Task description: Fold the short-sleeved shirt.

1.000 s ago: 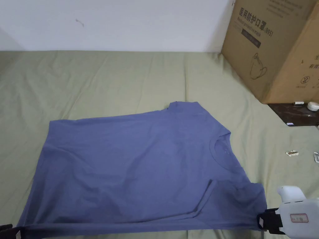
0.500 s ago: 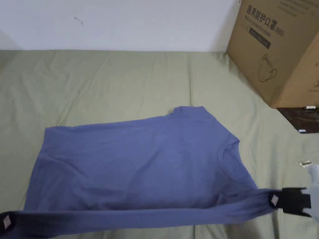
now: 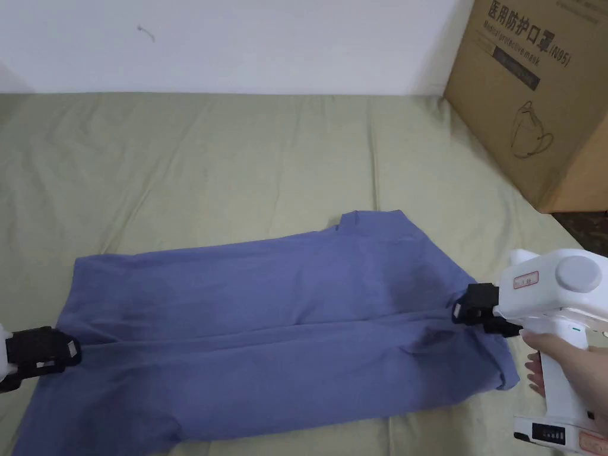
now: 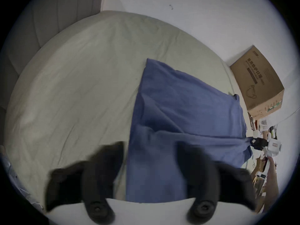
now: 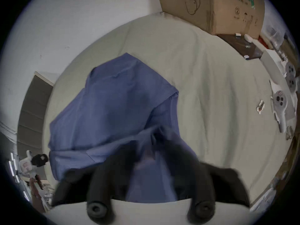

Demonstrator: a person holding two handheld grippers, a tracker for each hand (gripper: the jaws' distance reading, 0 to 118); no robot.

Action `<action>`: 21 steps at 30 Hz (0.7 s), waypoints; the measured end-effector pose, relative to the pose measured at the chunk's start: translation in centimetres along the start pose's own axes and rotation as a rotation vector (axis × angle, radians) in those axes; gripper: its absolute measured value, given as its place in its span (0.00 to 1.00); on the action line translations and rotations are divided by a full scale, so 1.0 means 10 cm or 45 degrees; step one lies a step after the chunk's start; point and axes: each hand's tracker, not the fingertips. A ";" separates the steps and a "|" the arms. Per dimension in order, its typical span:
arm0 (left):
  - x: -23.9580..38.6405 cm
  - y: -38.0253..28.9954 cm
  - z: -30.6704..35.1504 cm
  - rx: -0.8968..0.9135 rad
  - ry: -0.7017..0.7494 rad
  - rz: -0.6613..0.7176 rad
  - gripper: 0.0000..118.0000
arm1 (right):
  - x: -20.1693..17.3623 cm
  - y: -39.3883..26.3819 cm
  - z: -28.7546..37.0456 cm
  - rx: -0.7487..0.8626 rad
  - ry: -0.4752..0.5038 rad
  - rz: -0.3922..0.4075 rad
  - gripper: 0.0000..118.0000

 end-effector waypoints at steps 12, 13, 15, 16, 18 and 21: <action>-0.25 -0.95 0.92 0.185 -0.166 0.042 0.89 | 0.17 -1.11 0.88 0.194 0.176 0.026 0.91; -0.22 -1.04 1.01 0.206 -0.143 0.019 0.89 | 0.18 -1.20 0.97 0.213 0.190 0.010 0.91; -0.13 -1.19 1.22 0.225 -0.186 -0.005 0.82 | 0.16 -1.38 1.21 0.271 0.227 0.010 0.87; -0.11 -1.27 1.31 0.245 -0.191 -0.021 0.62 | 0.15 -1.46 1.31 0.322 0.236 0.032 0.70; -0.03 -1.38 1.40 0.276 -0.133 -0.072 0.10 | 0.13 -1.57 1.45 0.397 0.213 0.060 0.12; 0.04 -1.46 1.45 0.281 -0.049 -0.172 0.00 | 0.17 -1.62 1.51 0.422 0.214 0.058 0.00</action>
